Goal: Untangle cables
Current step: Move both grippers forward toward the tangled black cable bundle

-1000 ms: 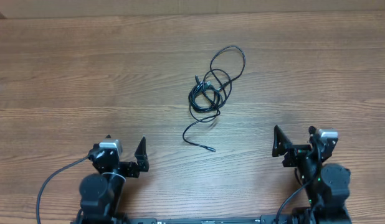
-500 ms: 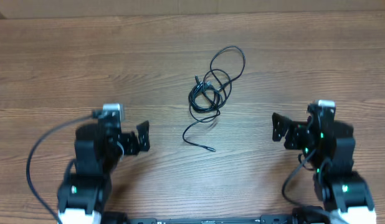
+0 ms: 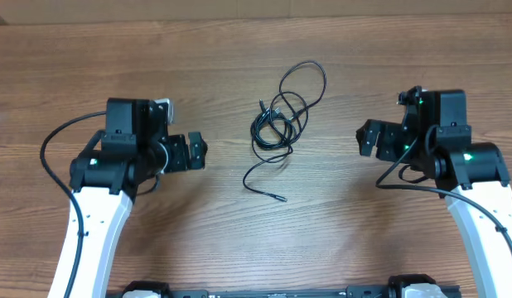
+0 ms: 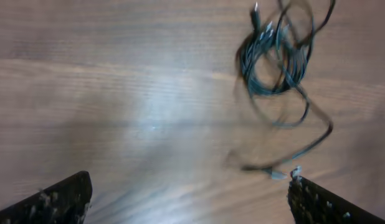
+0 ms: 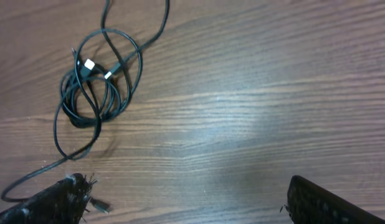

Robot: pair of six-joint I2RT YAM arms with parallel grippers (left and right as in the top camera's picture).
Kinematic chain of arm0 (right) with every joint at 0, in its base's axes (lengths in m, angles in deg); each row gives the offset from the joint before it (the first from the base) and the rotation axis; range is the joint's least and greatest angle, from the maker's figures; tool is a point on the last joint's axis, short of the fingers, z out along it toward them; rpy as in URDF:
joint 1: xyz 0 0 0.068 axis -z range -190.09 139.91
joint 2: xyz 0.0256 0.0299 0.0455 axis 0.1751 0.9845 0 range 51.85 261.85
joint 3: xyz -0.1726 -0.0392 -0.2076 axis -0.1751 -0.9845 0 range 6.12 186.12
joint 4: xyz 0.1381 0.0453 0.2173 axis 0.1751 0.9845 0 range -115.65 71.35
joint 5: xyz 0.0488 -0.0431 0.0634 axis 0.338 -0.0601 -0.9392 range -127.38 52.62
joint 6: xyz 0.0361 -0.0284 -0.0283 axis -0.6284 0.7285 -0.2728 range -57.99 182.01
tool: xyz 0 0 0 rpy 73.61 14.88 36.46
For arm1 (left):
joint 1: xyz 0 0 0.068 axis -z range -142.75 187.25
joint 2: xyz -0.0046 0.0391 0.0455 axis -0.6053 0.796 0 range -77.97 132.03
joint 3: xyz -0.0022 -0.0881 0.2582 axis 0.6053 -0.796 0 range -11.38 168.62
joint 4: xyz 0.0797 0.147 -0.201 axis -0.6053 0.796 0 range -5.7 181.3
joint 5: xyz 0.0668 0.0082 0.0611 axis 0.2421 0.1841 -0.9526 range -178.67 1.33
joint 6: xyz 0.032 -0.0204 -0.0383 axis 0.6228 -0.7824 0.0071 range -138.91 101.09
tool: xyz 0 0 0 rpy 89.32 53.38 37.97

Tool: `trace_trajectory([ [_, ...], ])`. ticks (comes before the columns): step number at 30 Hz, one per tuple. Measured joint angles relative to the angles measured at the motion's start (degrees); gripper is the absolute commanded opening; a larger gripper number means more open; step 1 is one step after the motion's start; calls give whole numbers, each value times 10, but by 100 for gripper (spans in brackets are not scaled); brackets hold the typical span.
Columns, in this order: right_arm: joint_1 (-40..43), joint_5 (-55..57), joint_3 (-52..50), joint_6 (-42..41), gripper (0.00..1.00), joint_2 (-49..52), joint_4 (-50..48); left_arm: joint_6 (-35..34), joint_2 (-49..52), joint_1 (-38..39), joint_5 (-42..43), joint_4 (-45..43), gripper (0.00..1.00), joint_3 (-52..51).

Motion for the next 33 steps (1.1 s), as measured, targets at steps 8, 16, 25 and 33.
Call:
trace_trajectory([
  [8,0,0,0,0,100,0,0,-44,56,18,26,-188,93,5],
  [16,0,0,0,0,100,0,2,-49,177,95,30,-243,91,21],
  [25,0,0,0,0,100,0,2,-38,332,169,-12,-262,89,75],
  [33,0,0,0,0,100,0,3,-24,409,203,-59,-271,63,75],
])
